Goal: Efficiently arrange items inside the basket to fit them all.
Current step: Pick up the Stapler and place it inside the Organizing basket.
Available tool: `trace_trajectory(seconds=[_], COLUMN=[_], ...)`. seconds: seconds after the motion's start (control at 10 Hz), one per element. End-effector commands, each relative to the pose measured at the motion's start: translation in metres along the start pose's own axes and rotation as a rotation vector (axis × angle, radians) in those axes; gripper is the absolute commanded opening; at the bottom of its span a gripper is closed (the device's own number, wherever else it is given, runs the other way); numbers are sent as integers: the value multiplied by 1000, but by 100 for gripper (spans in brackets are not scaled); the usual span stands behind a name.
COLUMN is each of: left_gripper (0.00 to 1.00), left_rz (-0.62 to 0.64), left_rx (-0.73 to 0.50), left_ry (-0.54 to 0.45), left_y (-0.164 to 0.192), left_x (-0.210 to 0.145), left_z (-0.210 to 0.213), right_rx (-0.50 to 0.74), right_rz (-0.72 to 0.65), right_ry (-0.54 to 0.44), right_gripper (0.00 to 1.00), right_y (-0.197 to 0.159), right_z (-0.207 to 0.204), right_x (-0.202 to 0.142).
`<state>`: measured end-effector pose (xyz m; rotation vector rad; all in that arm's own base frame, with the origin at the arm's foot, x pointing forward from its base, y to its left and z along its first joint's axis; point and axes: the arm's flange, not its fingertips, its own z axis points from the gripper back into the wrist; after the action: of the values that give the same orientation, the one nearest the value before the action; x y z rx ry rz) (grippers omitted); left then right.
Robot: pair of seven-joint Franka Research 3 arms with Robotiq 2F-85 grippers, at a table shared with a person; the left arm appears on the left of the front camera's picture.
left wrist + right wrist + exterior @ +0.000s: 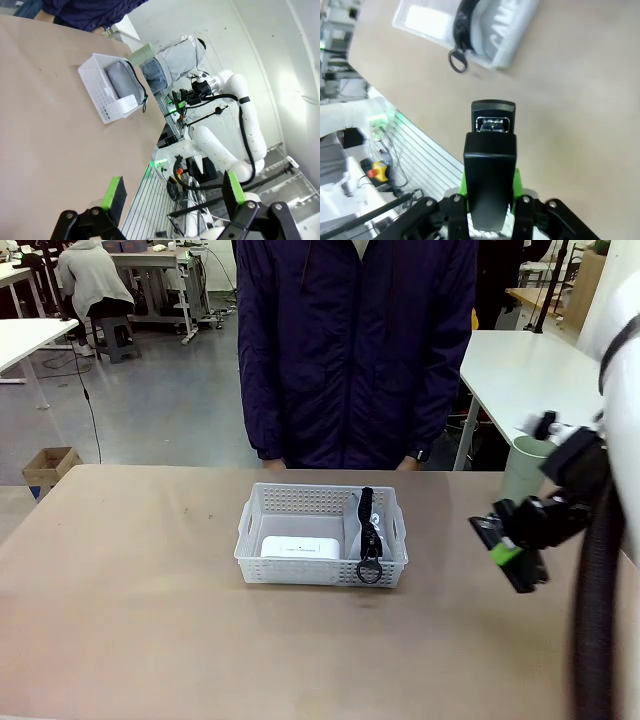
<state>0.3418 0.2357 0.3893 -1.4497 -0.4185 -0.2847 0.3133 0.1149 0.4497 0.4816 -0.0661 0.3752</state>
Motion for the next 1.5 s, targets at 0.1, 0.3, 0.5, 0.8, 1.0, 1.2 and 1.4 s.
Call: trace_trajectory(seconds=[0.1, 0.3, 0.5, 0.8, 1.0, 1.2, 1.4], left_gripper=[100, 100, 100, 100, 100, 100, 100], left_rz=[8, 8, 8, 8, 8, 8, 8], left_rx=[6, 6, 6, 6, 6, 6, 6], left_ry=[2, 2, 2, 2, 2, 2, 2], left_y=[-3, -3, -3, -3, -3, -3, -3], left_x=[-3, -3, -3, -3, -3, -3, -3], left_z=[-2, -2, -2, -2, -2, -2, -2], right_rx=[22, -34, -138, -286, -358, -391, -417], right_rz=[68, 122, 254, 488, 583, 767, 888], right_ry=[94, 130, 132, 135, 141, 183, 226], right_gripper=[37, 37, 37, 37, 37, 37, 37], right_y=[39, 69, 98, 141, 171, 180, 175], right_z=[-18, -33, -49, -77, -93, -109, -127], right_x=[83, 119, 147, 192, 219, 232, 246])
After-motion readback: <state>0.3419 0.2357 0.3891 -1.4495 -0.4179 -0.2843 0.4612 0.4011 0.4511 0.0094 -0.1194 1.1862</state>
